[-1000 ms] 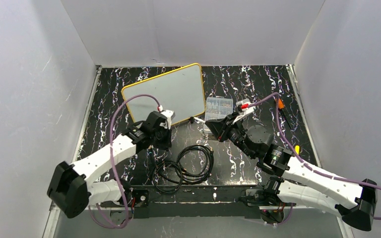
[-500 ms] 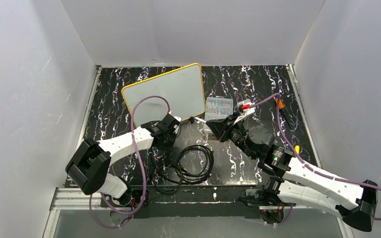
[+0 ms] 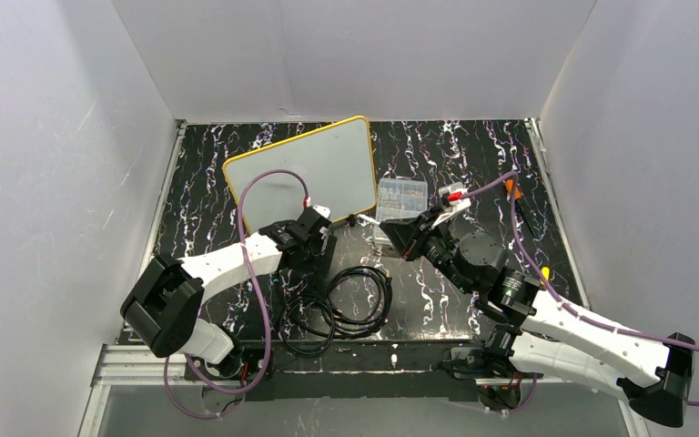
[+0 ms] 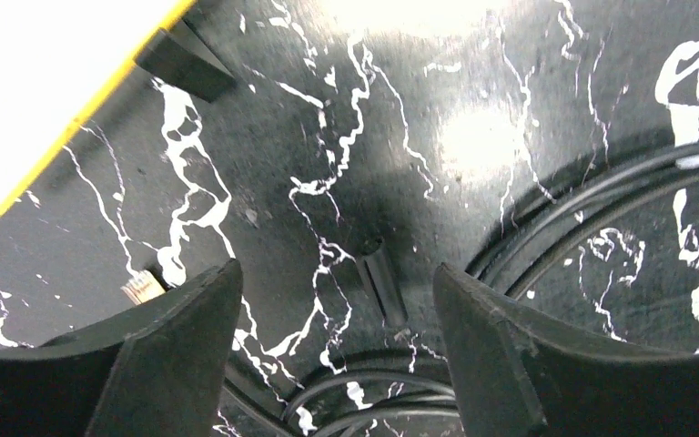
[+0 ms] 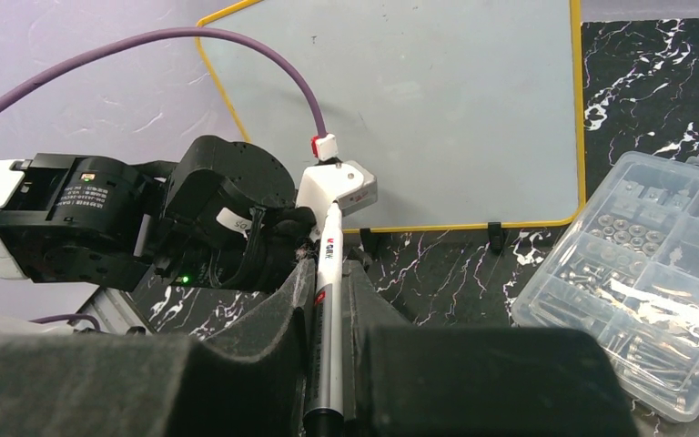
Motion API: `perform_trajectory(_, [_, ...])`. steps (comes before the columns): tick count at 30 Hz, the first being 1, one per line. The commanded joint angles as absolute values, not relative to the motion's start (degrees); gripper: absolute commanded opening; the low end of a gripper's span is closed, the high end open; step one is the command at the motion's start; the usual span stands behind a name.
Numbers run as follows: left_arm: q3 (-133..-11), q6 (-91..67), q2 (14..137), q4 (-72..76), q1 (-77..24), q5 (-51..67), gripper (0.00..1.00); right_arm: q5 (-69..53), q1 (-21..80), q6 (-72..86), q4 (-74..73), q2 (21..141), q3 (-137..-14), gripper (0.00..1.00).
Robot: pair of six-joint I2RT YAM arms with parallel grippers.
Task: Write a sentence on the whiteboard
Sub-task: Place the pen cap at the center of the board.
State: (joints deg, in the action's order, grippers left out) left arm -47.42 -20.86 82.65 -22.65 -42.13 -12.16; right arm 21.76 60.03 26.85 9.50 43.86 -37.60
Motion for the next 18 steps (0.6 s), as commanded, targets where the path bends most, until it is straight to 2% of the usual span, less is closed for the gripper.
perform_trajectory(1, [-48.3, -21.8, 80.9, -17.5, -42.0, -18.4, 0.76, 22.4, 60.1, 27.1, 11.1, 42.4, -37.1, 0.01])
perform_trajectory(8, [-46.5, -23.0, 84.7, -7.8, -41.5, -21.4, 0.79, 23.0, 60.1, 27.3, 10.7, 40.8, -36.2, 0.01])
perform_trajectory(18, [-44.6, -25.6, 87.3, -4.7, -41.6, -28.7, 0.79, 24.1, 60.1, 27.5, 9.8, 38.6, -35.5, 0.01])
